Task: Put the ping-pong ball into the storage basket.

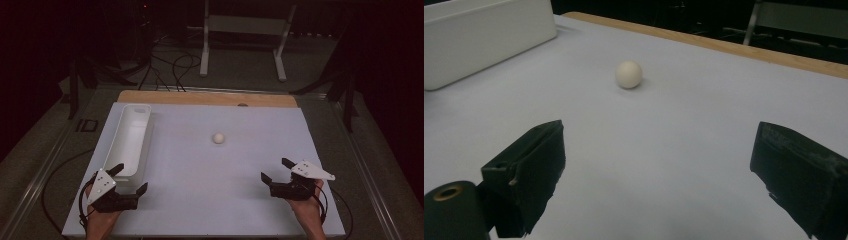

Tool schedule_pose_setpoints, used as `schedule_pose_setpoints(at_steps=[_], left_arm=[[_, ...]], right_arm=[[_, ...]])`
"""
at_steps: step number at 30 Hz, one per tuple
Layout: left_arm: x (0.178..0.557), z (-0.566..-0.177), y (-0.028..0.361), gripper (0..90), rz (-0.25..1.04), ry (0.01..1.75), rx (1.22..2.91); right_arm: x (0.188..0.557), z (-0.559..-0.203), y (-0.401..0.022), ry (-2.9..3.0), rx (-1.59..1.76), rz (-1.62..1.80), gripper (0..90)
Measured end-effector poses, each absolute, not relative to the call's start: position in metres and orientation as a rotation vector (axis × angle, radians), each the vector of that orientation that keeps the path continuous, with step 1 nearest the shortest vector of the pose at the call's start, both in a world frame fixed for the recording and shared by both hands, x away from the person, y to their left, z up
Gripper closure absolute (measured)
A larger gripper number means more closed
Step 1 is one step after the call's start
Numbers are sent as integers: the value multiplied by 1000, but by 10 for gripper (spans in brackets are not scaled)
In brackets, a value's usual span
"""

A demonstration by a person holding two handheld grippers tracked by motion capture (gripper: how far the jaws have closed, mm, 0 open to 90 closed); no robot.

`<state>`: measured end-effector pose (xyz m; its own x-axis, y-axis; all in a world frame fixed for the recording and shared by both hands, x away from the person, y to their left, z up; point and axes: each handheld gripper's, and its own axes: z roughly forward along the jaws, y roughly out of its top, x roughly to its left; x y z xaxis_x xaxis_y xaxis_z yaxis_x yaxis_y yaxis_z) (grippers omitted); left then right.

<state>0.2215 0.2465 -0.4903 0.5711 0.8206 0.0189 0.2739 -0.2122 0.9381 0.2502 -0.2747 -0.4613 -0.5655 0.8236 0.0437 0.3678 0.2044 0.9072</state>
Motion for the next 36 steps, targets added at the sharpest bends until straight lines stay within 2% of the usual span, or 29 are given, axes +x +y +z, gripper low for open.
schedule_pose_setpoints(at_steps=[36], left_arm=[[224,-492,247,6,640,908,1754]], right_arm=[[290,-435,-254,2118,1142,1260,70]])
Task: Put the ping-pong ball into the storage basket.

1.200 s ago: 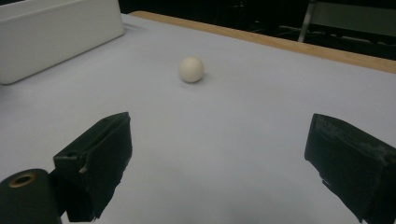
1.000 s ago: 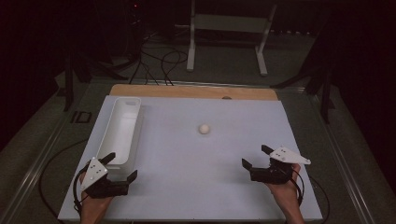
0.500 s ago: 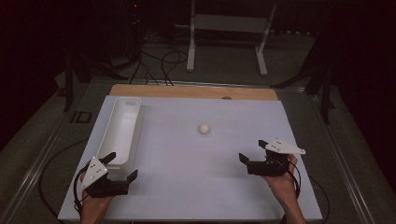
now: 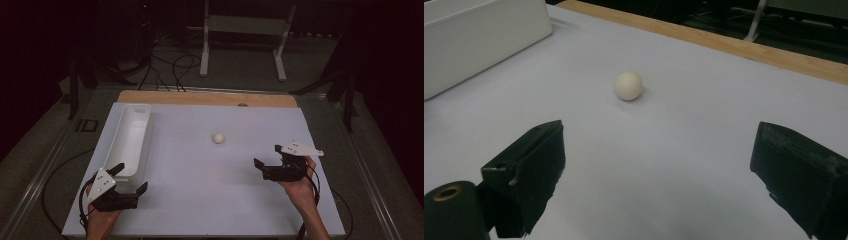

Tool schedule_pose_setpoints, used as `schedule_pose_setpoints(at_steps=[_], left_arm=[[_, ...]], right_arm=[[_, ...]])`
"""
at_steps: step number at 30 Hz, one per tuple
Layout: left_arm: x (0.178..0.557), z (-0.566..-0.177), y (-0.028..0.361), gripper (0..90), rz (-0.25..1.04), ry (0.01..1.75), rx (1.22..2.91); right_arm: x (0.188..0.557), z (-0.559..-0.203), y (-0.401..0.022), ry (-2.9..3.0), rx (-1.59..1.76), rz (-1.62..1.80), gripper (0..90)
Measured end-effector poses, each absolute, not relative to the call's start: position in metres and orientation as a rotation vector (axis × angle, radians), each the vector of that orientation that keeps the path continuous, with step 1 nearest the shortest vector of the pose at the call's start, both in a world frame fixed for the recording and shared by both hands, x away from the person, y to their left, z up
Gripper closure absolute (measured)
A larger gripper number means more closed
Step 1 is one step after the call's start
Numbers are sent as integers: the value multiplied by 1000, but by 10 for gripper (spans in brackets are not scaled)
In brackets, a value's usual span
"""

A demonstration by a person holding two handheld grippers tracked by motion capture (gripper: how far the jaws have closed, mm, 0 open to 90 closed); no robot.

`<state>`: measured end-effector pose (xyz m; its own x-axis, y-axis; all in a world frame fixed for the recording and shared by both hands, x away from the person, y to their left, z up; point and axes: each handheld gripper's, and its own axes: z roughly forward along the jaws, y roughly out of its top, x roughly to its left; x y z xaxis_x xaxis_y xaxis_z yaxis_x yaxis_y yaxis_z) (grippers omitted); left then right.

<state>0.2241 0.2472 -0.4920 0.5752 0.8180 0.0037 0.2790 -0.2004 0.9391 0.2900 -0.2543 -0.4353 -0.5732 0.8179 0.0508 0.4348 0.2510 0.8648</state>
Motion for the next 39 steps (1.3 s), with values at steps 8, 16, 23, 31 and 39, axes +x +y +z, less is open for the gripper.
schedule_pose_setpoints(at_steps=[8,16,23,31,39], left_arm=[[224,-492,247,6,644,907,1758],[224,-492,247,7,643,907,1759],[224,-492,247,7,643,906,1760],[224,-492,247,7,643,906,1760],[224,-492,247,7,644,906,1759]], right_arm=[[296,-430,-252,2128,1153,1256,70],[302,-424,-251,2135,1155,1251,70],[307,-418,-248,2157,1153,1245,70],[315,-411,-244,2168,1155,1219,70],[323,-405,-241,2182,1163,1206,71]])
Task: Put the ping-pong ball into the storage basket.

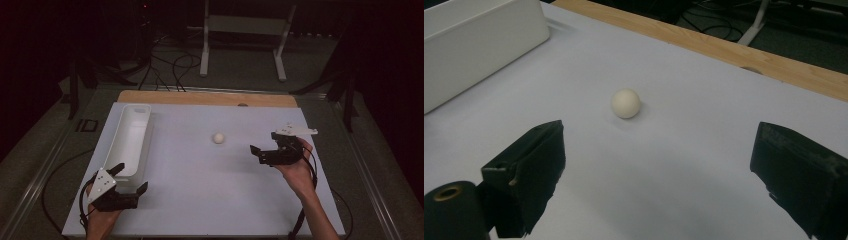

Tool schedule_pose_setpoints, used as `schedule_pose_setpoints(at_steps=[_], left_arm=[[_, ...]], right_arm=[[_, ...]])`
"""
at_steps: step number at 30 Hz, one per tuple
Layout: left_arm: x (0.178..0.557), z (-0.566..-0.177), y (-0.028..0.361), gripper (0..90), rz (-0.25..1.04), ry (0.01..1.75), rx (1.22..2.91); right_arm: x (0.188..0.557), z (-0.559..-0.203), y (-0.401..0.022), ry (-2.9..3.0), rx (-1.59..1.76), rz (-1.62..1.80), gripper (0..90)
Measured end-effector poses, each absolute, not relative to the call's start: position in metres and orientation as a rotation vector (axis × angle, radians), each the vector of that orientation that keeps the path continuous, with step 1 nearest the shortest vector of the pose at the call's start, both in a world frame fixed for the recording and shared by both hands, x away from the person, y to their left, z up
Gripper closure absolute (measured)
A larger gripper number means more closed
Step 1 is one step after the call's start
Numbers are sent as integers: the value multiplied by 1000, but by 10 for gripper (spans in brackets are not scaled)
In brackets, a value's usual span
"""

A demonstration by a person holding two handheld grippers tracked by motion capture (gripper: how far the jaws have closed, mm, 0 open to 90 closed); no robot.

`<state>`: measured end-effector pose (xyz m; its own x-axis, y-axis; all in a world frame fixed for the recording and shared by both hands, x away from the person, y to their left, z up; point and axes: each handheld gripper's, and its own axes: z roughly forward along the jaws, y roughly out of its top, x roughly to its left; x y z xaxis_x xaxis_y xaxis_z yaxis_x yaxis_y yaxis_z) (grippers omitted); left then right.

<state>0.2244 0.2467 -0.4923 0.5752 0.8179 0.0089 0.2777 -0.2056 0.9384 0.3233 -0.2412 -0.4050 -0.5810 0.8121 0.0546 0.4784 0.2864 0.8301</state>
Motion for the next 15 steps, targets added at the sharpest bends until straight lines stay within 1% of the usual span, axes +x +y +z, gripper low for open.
schedule_pose_setpoints(at_steps=[15], left_arm=[[225,-492,247,8,642,907,1758]], right_arm=[[339,-393,-232,2196,1141,1170,71]])
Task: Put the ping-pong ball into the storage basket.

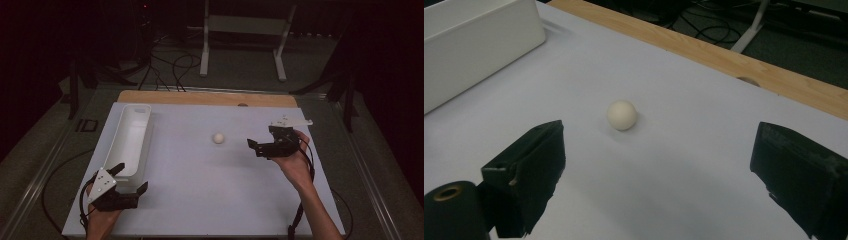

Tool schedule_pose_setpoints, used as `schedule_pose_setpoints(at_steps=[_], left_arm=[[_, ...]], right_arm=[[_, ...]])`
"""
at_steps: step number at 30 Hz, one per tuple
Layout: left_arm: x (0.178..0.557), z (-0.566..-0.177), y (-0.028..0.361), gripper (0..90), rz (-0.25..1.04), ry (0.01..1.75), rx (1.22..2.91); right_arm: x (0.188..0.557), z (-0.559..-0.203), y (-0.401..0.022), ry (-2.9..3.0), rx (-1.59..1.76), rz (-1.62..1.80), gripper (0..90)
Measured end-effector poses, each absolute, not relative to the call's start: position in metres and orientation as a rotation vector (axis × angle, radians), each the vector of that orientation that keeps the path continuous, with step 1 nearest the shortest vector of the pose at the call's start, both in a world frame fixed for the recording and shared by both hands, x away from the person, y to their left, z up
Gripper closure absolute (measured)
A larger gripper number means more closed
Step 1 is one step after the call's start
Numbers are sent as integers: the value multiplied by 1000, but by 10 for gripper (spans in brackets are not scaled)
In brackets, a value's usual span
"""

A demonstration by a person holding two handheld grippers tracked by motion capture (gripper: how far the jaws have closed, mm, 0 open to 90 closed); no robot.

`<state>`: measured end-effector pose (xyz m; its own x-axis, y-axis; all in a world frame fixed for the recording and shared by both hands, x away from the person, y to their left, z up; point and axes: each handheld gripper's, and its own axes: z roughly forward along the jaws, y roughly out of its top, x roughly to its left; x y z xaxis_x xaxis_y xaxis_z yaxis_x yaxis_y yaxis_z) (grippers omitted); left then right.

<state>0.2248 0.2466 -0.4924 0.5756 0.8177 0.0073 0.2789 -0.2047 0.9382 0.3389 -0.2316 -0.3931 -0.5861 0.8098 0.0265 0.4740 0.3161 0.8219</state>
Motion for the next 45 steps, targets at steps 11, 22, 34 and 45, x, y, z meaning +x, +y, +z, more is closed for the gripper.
schedule_pose_setpoints(at_steps=[11,22,34,45], left_arm=[[225,-492,247,8,642,907,1759],[225,-492,247,9,641,909,1760],[225,-492,247,9,640,908,1760],[225,-492,247,9,639,907,1760]], right_arm=[[355,-389,-224,2204,1142,1155,71],[368,-391,-217,2220,1147,1142,70],[383,-392,-209,2232,1166,1113,71],[395,-391,-201,2239,1160,1112,70]])
